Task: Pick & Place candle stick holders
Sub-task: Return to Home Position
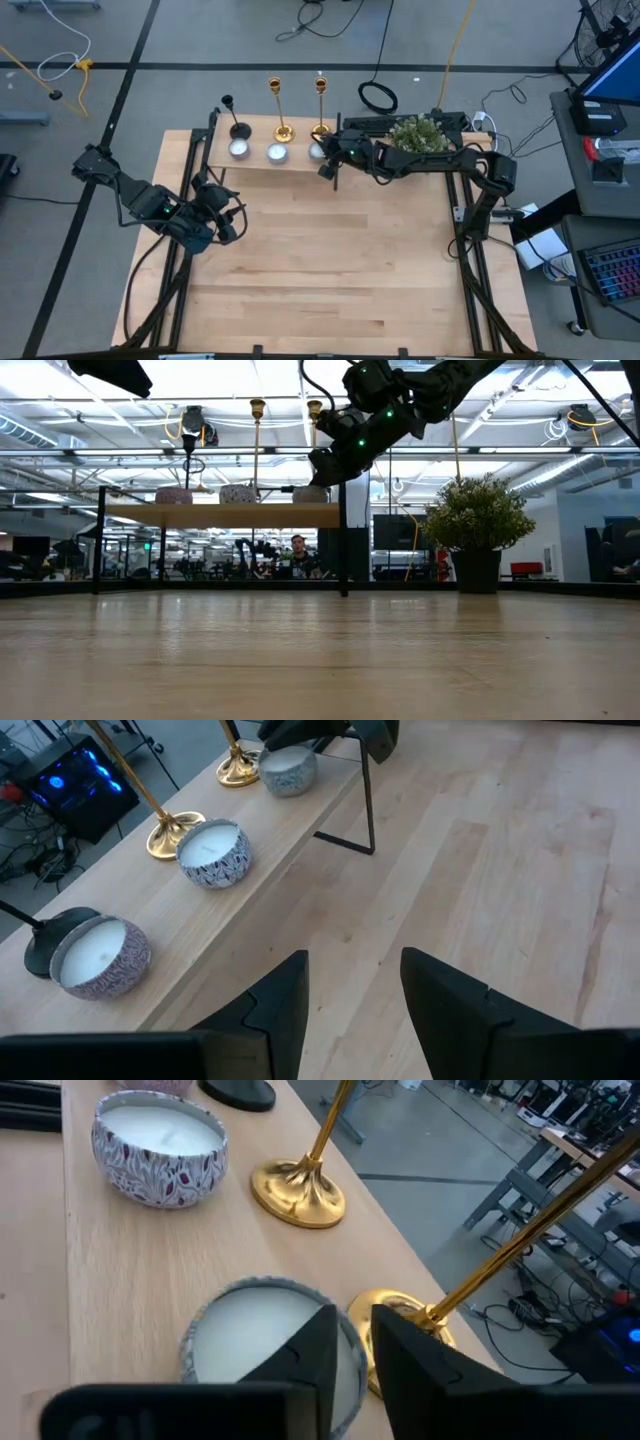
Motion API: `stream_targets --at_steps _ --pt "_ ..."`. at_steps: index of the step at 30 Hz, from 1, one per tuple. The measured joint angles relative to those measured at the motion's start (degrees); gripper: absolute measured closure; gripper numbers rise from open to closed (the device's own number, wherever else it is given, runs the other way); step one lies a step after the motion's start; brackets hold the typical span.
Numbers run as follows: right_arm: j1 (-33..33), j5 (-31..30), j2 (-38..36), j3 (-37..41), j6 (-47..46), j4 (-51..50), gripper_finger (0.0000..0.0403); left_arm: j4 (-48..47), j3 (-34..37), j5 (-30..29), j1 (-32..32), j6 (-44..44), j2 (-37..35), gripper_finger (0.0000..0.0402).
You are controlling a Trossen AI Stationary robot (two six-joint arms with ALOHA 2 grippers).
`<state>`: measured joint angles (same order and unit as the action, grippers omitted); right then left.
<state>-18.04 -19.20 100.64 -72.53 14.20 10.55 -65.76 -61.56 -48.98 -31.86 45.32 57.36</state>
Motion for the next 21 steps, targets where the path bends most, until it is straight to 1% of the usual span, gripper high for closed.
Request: stream_targets --at_steps 6,12,16,21 --pt "0.19 -0.02 0.0 0.0 0.0 0.08 0.0306 0.0 0.0 -0.01 0.0 0.04 0.0 0.0238" --pt "3.15 0.05 -2.38 0.09 1.16 -0.38 0.0278 0.0 0.0 -0.06 0.0 0.02 0.0 0.0238" --pt "5.79 -0.06 -5.67 0.07 3.04 -0.35 0.0269 0.0 0.0 -0.07 0.0 -0.03 0.0 0.0238" --pt "8.89 -0.09 -9.73 0.07 3.48 -1.39 0.0269 0.0 0.0 -0.08 0.0 -0.13 0.0 0.0238"
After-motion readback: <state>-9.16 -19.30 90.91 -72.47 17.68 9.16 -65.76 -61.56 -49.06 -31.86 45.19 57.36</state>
